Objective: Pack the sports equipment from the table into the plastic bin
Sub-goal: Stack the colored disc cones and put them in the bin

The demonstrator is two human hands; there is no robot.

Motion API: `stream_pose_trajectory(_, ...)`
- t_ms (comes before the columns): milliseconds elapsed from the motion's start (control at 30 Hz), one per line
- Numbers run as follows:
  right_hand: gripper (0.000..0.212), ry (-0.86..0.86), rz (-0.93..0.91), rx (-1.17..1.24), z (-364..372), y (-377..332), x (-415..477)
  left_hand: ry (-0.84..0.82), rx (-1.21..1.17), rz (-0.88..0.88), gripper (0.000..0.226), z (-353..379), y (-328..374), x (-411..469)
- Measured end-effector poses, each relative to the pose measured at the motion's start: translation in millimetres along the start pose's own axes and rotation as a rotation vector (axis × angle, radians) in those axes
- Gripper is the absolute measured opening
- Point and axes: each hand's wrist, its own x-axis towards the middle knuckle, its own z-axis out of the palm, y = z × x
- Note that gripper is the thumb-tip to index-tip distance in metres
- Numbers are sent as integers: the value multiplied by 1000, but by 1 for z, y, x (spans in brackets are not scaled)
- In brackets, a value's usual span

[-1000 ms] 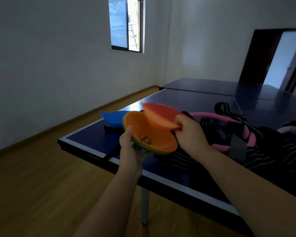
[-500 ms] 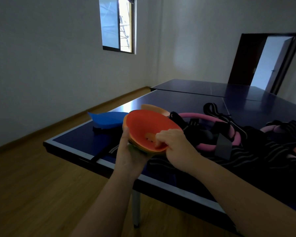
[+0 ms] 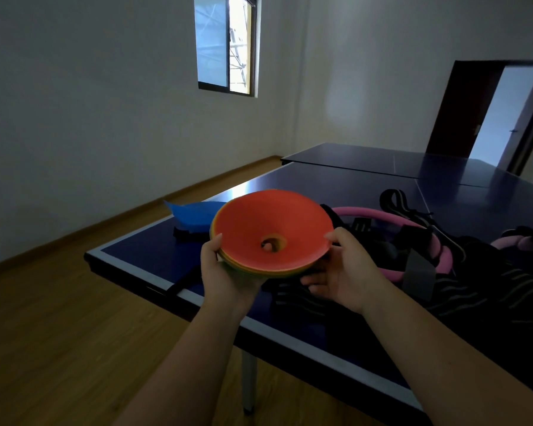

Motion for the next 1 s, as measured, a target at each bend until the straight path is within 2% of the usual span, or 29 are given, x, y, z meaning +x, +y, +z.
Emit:
stream_pose_trajectory(67,27,36,25,11,6,-1,4,0,55,6,46,-1,0,4)
stream_pose_trajectory(267,19,51,49,234,20,-1,33,13,162,-19,55,2,11,21)
stream_pose_trajectory(400,9,28,33,161,26,-13,54,56,273,-16,59,6,21,33)
stream_pose_trajectory(500,11,3,20,201,26,-14,68,89,405,-16,61,6,29,41)
stream_pose_trajectory(633,15,86,-114,326,26,7,84,294,606,27,59,2,30,54)
stream_pose_trajectory(733,23,111,-226,360,25,22,89,573,672,128,54,-8,31,79)
stream_pose_trajectory(833,24,131,-293,365,23,25,91,793,605,183,79,-12,46,109)
stream_pose_trajectory(900,34,137,-303,405,20,26,92,842,574,173,94,-13,53,130)
stream_pose_trajectory(1000,42,117,-305,410,13,31,91,908,538,113,99,-13,56,157)
